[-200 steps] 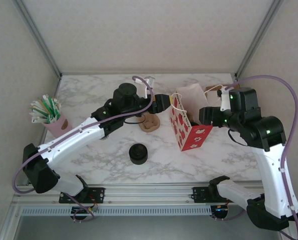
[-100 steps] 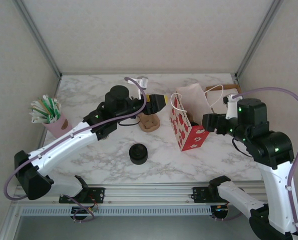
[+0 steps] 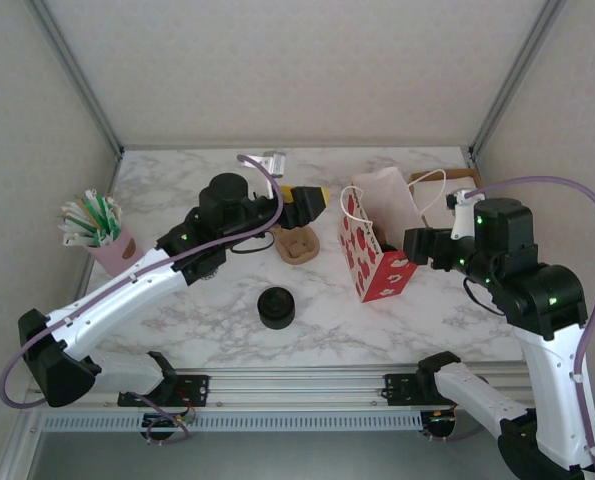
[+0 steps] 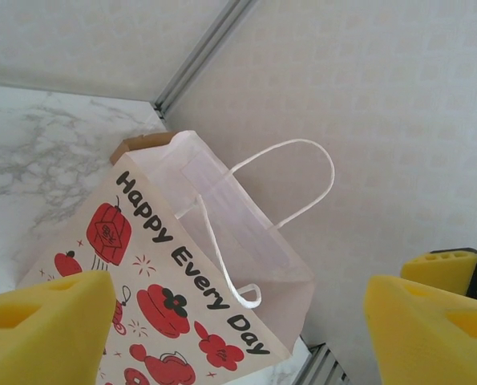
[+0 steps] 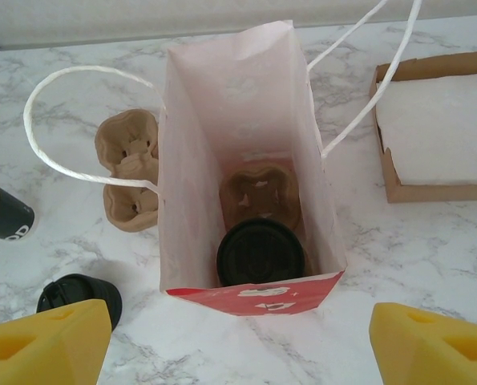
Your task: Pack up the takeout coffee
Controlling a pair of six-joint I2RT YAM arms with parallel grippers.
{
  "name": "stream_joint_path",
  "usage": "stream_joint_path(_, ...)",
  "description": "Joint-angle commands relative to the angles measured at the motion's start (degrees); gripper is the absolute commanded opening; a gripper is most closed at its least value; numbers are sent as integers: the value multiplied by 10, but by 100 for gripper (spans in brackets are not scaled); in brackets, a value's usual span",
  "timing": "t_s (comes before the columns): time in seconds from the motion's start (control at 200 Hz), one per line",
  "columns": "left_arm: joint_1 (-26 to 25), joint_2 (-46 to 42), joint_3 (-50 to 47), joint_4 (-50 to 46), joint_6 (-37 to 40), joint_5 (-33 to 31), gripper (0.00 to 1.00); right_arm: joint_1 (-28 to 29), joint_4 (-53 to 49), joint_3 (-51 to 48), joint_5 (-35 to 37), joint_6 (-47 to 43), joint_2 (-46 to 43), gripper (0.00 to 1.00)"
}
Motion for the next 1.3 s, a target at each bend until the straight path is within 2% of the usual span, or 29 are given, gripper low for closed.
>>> stream_joint_path(0.0, -4, -14, -6, 2, 10, -13, 84, 4, 10, -6, -9, 7, -6, 85)
stream_joint_path(0.175, -3, -13, -7, 2, 10, -17, 88, 3, 11, -10, -9, 7, -9, 88)
stream_joint_path(0.365, -2, -18, -10, -5, 9, -29, 99, 3, 10, -12, -8, 8, -11, 93)
stream_joint_path(0.616, -2, -20, -11, -7, 8, -34, 100, 4, 11, -15, -12, 7, -6, 99)
stream_joint_path(1.292, 13, -10, -10, -19, 10, -35, 100, 4, 4, 12, -27, 10, 62, 99)
